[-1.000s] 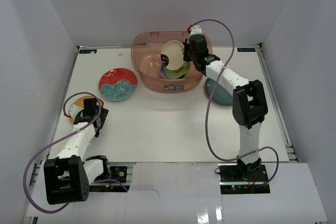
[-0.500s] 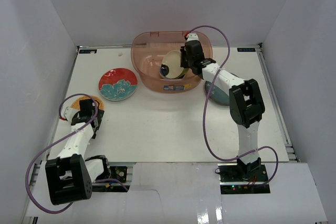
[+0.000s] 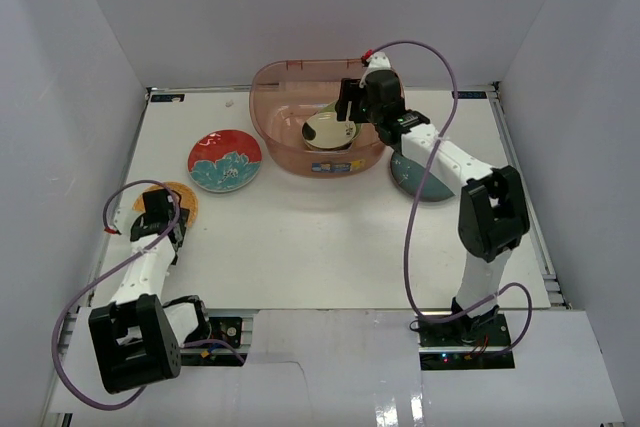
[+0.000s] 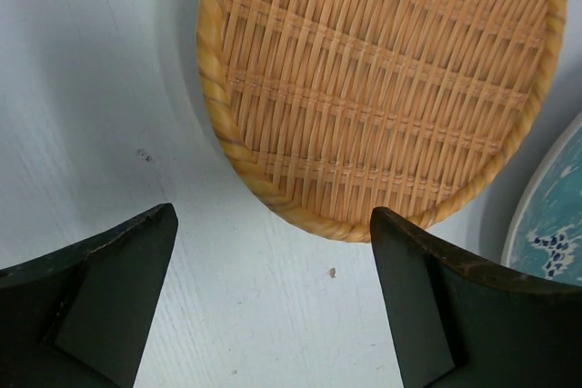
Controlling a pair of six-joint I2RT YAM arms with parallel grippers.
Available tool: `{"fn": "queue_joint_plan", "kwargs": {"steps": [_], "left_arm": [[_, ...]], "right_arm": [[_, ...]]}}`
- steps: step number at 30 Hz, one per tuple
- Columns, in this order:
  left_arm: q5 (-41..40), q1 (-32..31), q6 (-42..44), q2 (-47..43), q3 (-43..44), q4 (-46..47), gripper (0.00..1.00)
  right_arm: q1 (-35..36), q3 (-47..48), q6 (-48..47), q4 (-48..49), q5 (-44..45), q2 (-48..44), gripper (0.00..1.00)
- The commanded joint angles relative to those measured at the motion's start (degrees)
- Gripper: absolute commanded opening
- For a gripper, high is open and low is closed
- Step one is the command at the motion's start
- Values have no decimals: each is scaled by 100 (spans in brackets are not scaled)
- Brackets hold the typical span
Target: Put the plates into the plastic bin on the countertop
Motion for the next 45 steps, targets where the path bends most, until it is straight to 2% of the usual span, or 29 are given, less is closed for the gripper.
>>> {"fn": "queue_joint_plan", "kwargs": {"steps": [1, 6, 10, 12, 17, 19, 20, 22, 24, 29, 30, 36, 41, 44, 45], "left_arm": [[-250, 107, -128, -261, -18, 166, 98], [66, 300, -251, 133, -204, 781, 97], [373, 344, -672, 757, -177, 905, 87], [559, 344, -779, 793, -265, 975, 81], [243, 371, -727, 399, -441, 1011, 39], [129, 397, -648, 302, -476, 897, 31], [85, 406, -621, 223, -493, 844, 21], [-47, 485, -490, 143, -502, 686, 13], [-74, 520, -323, -5, -441, 598, 0], [-74, 564, 240, -620, -107, 220, 0], [-65, 564, 501, -1022, 84, 71, 0], [-153, 529, 890, -1306, 771, -378, 0], [-223, 248, 1189, -1649, 790, -387, 0], [-119, 90, 1146, -1851, 632, -457, 0], [-48, 55, 1128, -1887, 544, -483, 0]], "right_arm": [[49, -600, 106, 778, -526, -771, 74], [181, -1348, 212, 1114, -1081, -1229, 74], [348, -1682, 142, 1123, -1239, -1326, 73], [383, -1770, 142, 1167, -1266, -1387, 73], [463, -1981, 159, 1255, -1407, -1431, 73], [533, -1999, 177, 1281, -1459, -1431, 72], [559, -2025, 185, 1290, -1521, -1431, 72], [638, -2026, 186, 1316, -1591, -1414, 72], [708, -2017, 194, 1325, -1618, -1405, 72], [902, -1947, 203, 1325, -1740, -1370, 72], [972, -1920, 212, 1317, -1854, -1396, 72], [999, -1981, 300, 1290, -2066, -1563, 72], [999, -2052, 379, 1211, -2294, -1721, 72], [1112, -2096, 668, 1194, -2637, -1678, 75], [1174, -2131, 834, 1185, -2629, -1617, 79]]}}
